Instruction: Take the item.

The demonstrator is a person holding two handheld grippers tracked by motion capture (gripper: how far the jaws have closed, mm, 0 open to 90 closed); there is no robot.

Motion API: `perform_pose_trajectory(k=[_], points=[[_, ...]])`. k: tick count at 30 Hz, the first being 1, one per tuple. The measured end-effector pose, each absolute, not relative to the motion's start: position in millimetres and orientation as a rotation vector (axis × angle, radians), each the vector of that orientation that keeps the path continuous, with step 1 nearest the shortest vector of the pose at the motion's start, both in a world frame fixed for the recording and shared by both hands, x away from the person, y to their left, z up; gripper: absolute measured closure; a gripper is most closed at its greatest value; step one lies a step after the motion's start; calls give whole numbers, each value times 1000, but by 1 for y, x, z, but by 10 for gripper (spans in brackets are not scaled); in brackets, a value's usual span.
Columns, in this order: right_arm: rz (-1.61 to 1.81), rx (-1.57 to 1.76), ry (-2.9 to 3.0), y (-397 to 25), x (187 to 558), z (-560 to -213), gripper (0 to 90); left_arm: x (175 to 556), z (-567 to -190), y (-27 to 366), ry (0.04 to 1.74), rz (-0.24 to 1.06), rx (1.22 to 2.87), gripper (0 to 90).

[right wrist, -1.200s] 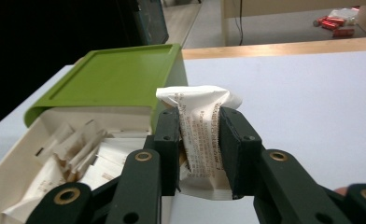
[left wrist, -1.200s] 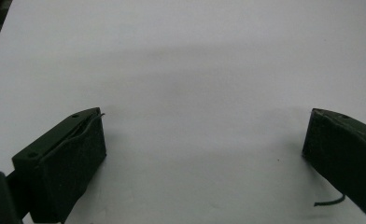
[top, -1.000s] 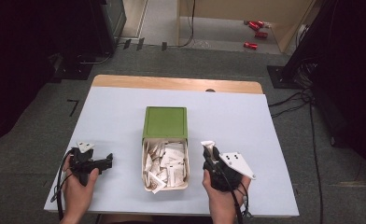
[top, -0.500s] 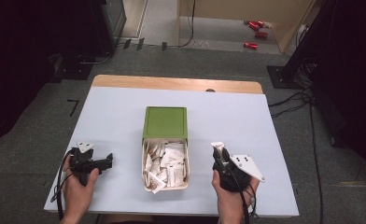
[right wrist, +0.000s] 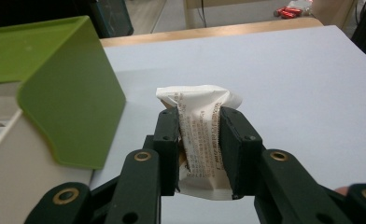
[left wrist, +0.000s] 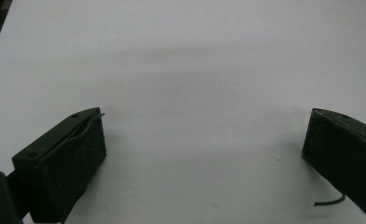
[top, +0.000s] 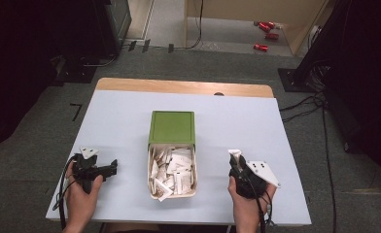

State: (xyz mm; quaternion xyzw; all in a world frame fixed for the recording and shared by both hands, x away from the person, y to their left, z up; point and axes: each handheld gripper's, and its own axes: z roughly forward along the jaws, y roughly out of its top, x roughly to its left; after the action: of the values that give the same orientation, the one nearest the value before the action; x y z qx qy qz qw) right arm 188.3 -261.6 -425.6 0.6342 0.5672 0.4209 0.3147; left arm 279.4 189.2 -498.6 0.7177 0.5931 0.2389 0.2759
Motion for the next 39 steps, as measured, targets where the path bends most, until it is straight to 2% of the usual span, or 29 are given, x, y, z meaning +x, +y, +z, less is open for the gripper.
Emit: perform_pose_trajectory(k=[20,39], points=[[999,1754,1483,-288,200,-462,696,279,-499,189,1593,641,1928,0],[921,1766,1530,-286,204,-485,684,279,-499,189,1594,640,1929,0]])
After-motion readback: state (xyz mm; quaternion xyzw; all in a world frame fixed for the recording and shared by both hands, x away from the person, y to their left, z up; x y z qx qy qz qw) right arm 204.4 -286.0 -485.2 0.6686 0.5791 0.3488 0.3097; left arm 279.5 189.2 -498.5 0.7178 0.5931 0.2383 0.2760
